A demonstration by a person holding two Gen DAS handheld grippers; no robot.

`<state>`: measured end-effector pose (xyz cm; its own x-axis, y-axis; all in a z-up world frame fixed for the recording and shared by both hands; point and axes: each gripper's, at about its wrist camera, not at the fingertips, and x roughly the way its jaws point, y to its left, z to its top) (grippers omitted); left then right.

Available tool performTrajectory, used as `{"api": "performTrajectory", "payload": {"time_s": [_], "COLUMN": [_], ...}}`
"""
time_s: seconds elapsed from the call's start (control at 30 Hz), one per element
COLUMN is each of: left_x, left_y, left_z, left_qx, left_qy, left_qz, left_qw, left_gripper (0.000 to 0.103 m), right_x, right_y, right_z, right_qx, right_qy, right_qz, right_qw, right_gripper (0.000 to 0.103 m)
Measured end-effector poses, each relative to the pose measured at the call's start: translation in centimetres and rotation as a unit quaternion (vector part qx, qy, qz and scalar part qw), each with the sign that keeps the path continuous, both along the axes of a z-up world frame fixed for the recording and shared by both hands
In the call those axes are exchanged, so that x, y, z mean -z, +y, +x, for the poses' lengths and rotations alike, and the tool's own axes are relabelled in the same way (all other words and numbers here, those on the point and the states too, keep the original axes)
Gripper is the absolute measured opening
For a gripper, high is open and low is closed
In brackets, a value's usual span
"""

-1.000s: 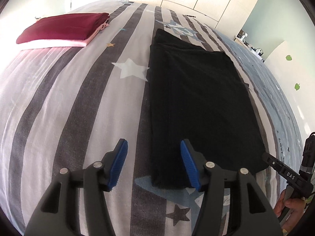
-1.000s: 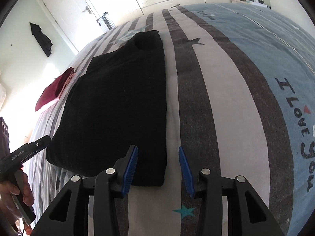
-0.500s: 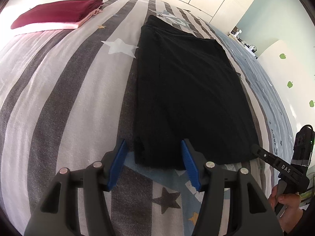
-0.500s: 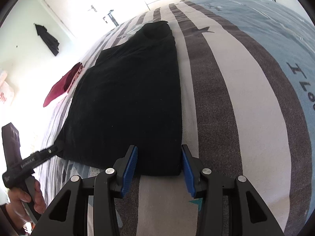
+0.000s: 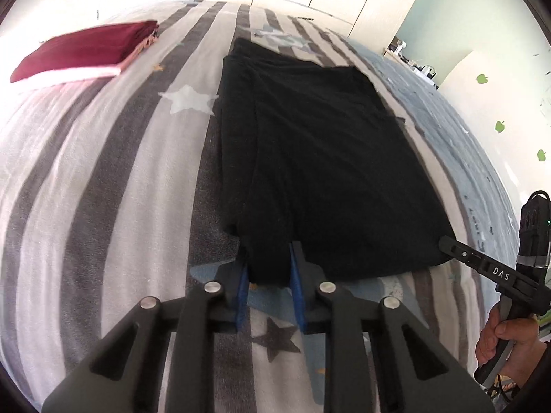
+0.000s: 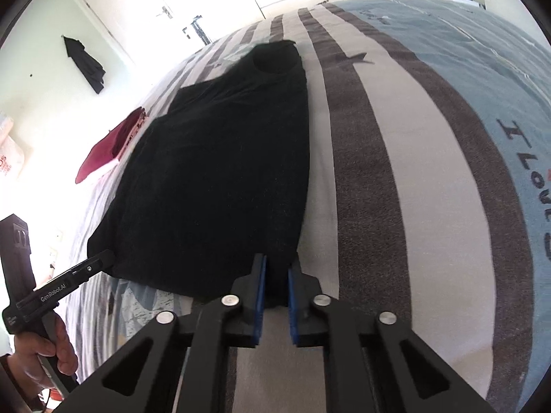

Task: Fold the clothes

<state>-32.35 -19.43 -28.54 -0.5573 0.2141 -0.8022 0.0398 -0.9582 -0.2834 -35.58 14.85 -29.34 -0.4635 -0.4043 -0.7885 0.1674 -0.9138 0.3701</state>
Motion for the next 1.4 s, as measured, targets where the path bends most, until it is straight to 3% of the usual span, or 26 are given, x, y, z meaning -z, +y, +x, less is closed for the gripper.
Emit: {"api": "performTrajectory", "payload": {"time_s": [0.13,0.33,0.4,0.57,0.8,0.93,0.97,1.03,1.13,1.2,1.27,1.4], "left_x": [-1.7,0.2,1.0,1.6,1.6,2.0,2.1,2.0,0.6,-1.7,-4.7,-11.1], "left_y": [0.2,1.0,1.1,1.5,1.2,2.3,2.6,2.9,3.1,2.8,1.6,0.6], "left_z": [3.9,13.0,14.4,14.3,15.9,16.4,16.5,16.2,16.1,16.2,16.8,14.3], "left_qx": [0.002,0.003,-0.005,-0.019,-0.035,-0.020,-0.016,-0.011,-0.014,-0.013,-0.015,-0.019], "left_qy": [-0.020,-0.102,-0.110,-0.105,-0.087,-0.076,-0.073,-0.076,-0.072,-0.058,-0.034,0.024], "left_qz": [-0.003,-0.012,-0.013,-0.023,-0.021,-0.049,-0.057,-0.062,-0.066,-0.060,-0.053,-0.052], "left_qw": [0.9998,0.9947,0.9938,0.9940,0.9953,0.9957,0.9956,0.9951,0.9951,0.9964,0.9979,0.9982], "left_gripper": [0.016,0.016,0.016,0.017,0.035,0.035,0.026,0.019,0.015,0.014,0.014,0.013], "right_x": [-1.9,-1.1,-0.3,0.6,0.5,1.0,1.1,1.2,0.1,-1.8,-4.6,-11.4], "right_y": [-0.1,0.4,0.4,0.3,0.4,0.1,0.0,0.0,-0.4,-0.3,-0.2,-0.2], "right_z": [2.9,10.4,12.3,12.9,13.3,13.6,13.7,13.9,13.7,13.7,13.5,11.2], "right_qx": [-0.020,-0.045,-0.051,-0.045,-0.070,-0.077,-0.077,-0.077,-0.083,-0.086,-0.087,-0.084], "right_qy": [-0.004,-0.081,-0.093,-0.092,-0.063,-0.053,-0.051,-0.047,-0.044,-0.032,-0.015,0.034], "right_qz": [0.004,0.000,0.008,0.008,0.013,0.020,0.022,0.025,0.040,0.040,0.033,0.019], "right_qw": [1.000,0.996,0.994,0.995,0.995,0.995,0.996,0.996,0.995,0.995,0.996,0.996], "right_gripper": [0.007,0.006,0.006,0.006,0.011,0.017,0.018,0.017,0.007,0.006,0.005,0.005]}}
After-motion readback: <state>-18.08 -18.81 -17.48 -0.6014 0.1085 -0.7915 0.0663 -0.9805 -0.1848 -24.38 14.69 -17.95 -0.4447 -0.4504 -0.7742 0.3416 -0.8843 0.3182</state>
